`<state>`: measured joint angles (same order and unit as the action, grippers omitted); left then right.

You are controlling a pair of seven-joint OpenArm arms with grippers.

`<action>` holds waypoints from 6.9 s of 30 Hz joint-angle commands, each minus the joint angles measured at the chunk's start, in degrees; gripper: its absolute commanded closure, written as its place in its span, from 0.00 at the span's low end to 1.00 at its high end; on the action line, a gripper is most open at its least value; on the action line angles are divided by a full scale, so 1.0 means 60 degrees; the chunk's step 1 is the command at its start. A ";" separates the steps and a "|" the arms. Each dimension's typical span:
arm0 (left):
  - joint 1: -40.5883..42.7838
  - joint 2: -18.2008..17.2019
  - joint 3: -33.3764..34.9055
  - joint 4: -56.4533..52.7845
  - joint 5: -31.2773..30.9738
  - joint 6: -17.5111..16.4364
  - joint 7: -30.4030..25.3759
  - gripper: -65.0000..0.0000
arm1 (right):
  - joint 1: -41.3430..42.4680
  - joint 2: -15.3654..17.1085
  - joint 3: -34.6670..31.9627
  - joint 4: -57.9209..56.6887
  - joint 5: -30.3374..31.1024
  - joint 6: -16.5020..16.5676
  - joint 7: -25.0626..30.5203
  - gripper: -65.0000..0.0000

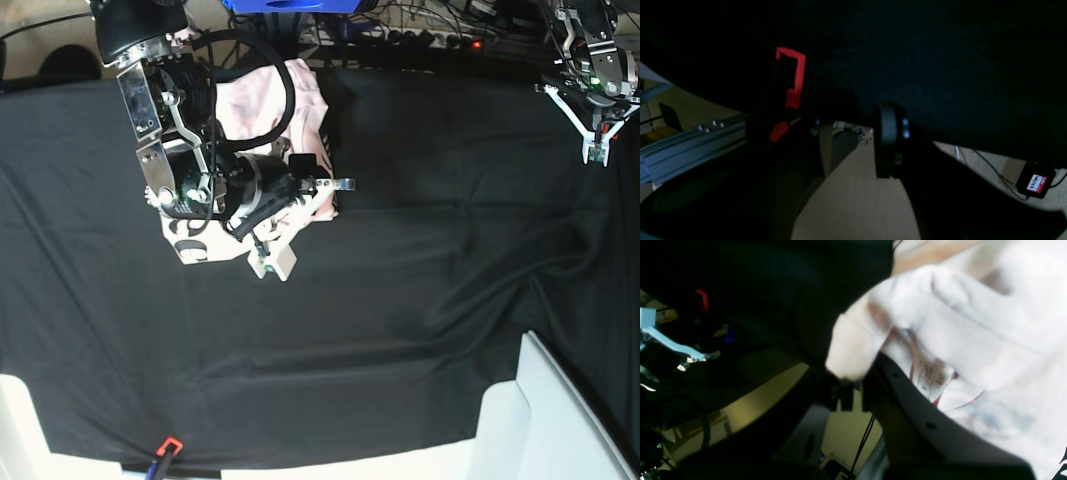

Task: Fold the T-shirt properly
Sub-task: 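Release the stack and lift the right gripper away, then lower the left gripper onto the shirt's collar edge and grasp it, then lift and drag the grasped shirt edge with the left gripper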

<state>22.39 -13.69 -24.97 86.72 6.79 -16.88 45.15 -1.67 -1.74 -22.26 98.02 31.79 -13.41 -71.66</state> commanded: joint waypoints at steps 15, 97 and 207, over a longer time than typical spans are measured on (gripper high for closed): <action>0.0012 -0.0157 -0.0007 0.0119 0.0048 0.0067 -0.0088 0.69 | 0.0374 -0.0450 -0.0722 -0.0490 0.0189 0.0088 0.0097 0.50; 0.0275 0.1015 0.2909 0.2155 -0.8728 -0.3853 0.1333 0.00 | -0.2791 0.2539 0.2882 0.0228 0.0115 0.1187 0.4009 0.99; -0.3739 0.1821 0.7188 -0.4306 -0.8714 -0.2761 0.0542 1.00 | -0.3011 0.2451 0.3849 0.2030 0.0189 0.1261 0.4009 0.75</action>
<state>0.32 -2.61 18.06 60.31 -45.25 -33.23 47.99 -20.05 12.60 0.51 109.32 32.64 -6.02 -48.73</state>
